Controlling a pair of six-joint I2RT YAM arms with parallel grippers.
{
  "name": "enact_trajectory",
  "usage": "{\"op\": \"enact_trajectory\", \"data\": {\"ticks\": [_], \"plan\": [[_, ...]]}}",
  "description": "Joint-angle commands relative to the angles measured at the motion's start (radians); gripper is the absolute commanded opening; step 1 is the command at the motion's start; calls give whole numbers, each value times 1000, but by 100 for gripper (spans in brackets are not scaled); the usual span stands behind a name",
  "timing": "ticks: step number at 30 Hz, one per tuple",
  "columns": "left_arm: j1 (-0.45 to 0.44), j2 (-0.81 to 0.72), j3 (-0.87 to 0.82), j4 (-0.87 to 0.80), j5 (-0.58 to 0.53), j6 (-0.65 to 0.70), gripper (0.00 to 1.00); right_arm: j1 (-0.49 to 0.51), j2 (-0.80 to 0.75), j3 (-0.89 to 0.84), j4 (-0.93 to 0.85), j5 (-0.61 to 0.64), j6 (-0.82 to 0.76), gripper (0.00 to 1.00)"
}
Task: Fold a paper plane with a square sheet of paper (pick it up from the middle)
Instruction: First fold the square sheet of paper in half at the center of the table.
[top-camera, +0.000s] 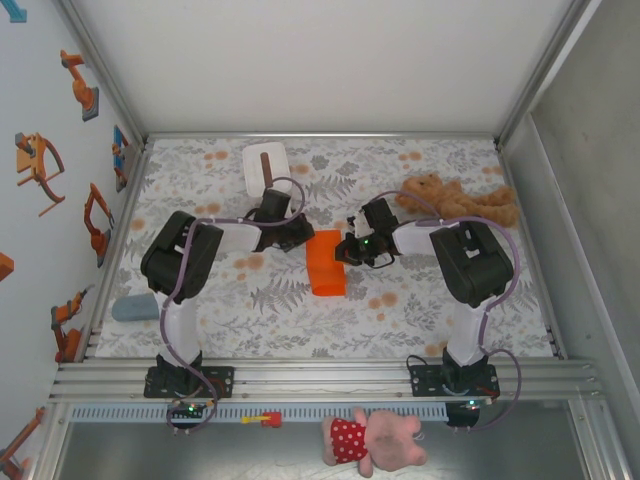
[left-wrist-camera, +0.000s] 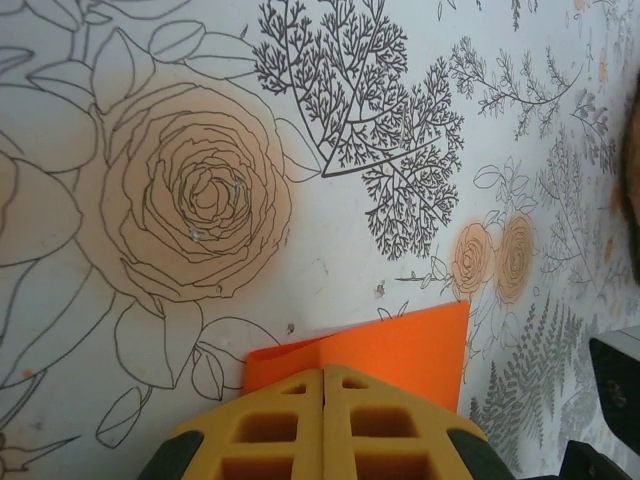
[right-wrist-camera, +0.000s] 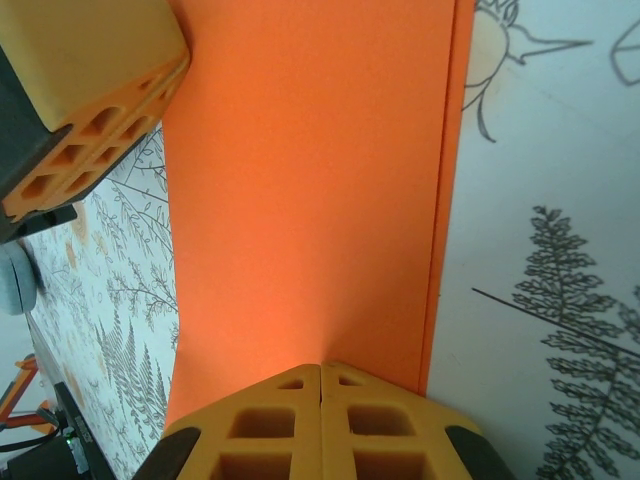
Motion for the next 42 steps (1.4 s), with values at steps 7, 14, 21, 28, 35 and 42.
{"op": "enact_trajectory", "data": {"ticks": [7,14,21,28,35,42], "plan": [[46,23,106,-156,-116,126,0,-5,148,-120,-188,340,-5,0],[10,-111,72,-208,-115,124,0,-5,136,-117,-187,337,-1,0],[-101,-252,-84,-188,-46,41,0,-5,132,-115,-182,328,3,0],[-148,-247,-181,-135,42,-21,0,-4,144,-113,-174,320,6,0],[-140,-219,-246,-132,39,-56,0,-4,139,-116,-177,333,6,0],[-96,-282,-330,-231,-4,-3,0,-4,144,-117,-176,338,7,0]]}}
